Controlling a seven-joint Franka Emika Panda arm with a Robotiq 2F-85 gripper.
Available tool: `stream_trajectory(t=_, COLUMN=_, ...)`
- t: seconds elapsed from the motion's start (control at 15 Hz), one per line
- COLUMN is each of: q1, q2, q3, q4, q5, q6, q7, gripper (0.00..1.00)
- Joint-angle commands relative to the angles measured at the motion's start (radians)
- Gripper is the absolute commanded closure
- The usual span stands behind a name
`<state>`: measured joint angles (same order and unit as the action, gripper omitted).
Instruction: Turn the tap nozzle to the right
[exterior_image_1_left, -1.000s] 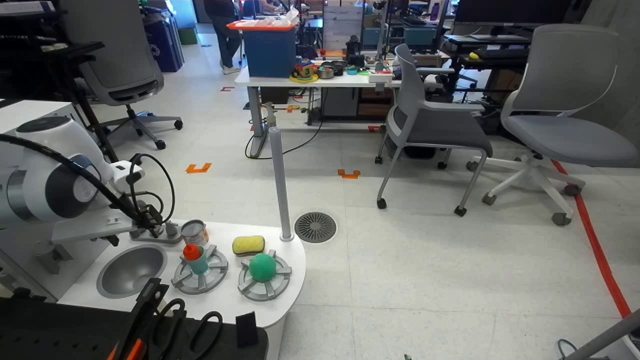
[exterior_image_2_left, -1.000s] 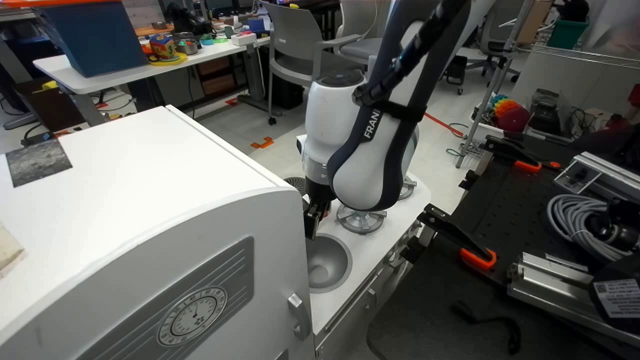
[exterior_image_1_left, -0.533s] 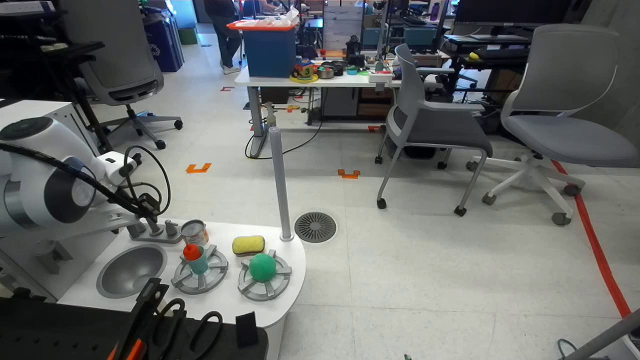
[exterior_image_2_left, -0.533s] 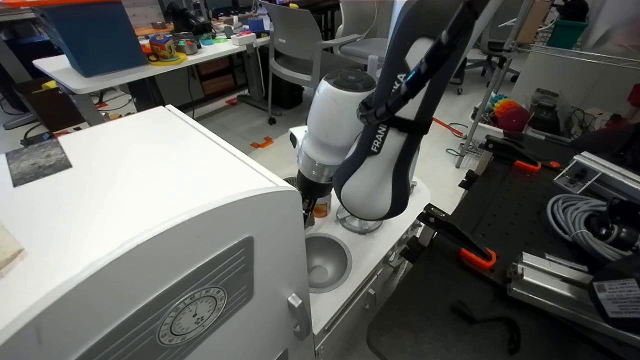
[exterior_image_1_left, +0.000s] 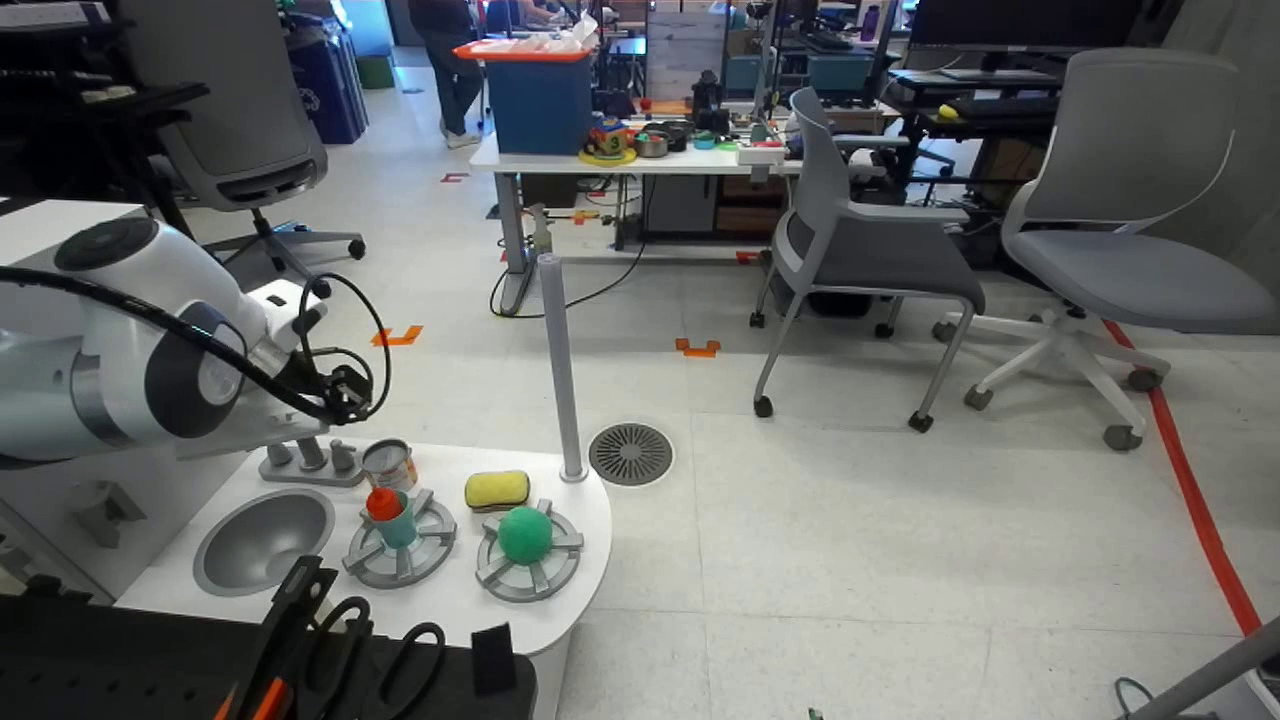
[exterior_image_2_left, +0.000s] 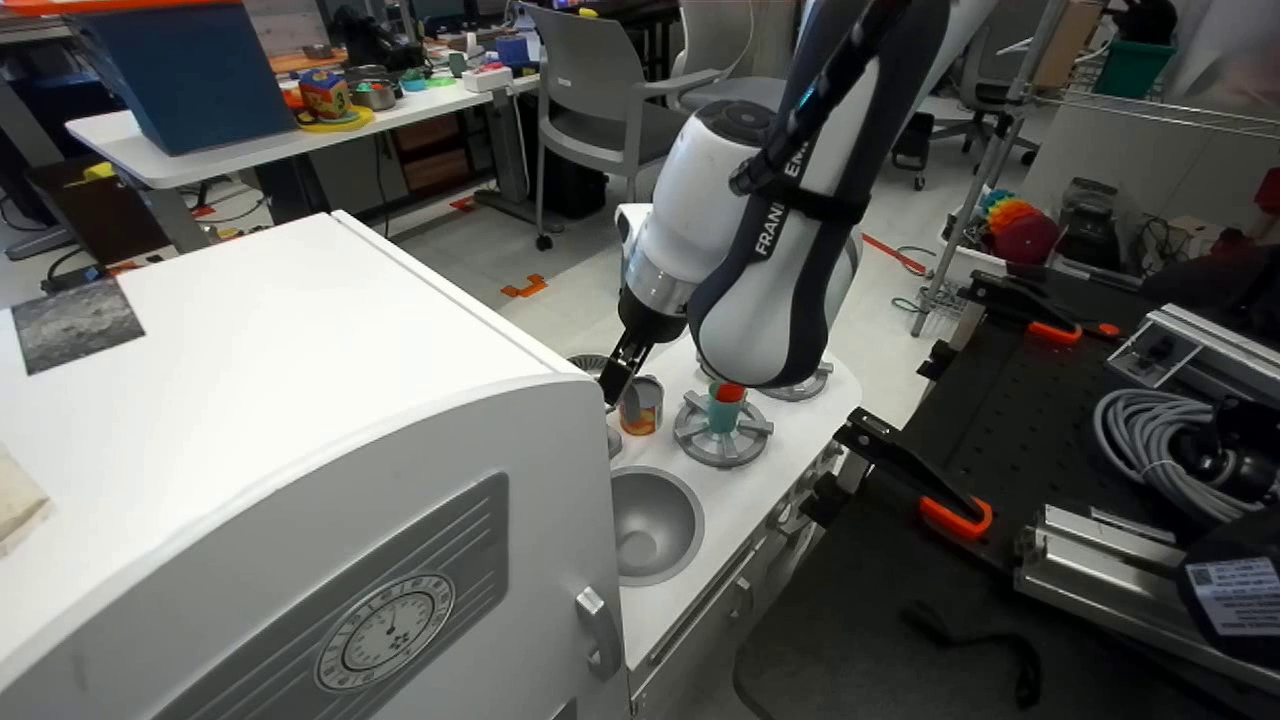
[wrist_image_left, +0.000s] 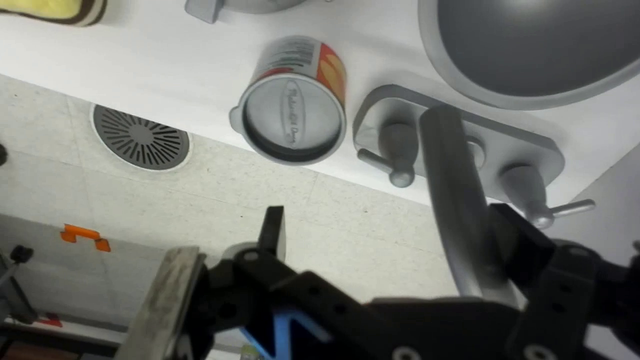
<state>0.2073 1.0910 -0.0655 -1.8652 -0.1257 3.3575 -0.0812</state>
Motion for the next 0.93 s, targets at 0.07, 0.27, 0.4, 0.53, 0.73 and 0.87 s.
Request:
stream_trajectory(t=0.07, q1=-0.094, q2=-0.076, q3=-0.002, q4=-0.067, q5=0.048, q6=-0.004, q7=0.031, gripper=0.0)
stream_trajectory(t=0.27, q1=-0.139, q2=-0.115, q3=-0.016, q4=-0.067, q5=0.075, q6=-0.007, q7=0.038, gripper=0.0)
stream_trajectory(t=0.4, q1=-0.184, q2=-0.171, q3=0.018, q4=-0.085, q5=0.084, q6=-0.085, q7=0.051, gripper=0.0)
stream_trajectory(t=0.53, q1=-0.256, q2=-0.26, q3=0.106, q4=-0.146, q5=0.064, q6=-0.225, q7=0.041, gripper=0.0)
stream_trajectory(t=0.73, q1=-0.259, q2=-0.234, q3=0.12, q4=-0.112, q5=0.077, q6=-0.252, q7=0.034, gripper=0.0)
stream_trajectory(t=0.87, q1=-0.292, q2=-0.31, q3=0.173, q4=-0.17, q5=0.085, q6=-0.313, q7=0.027, gripper=0.0)
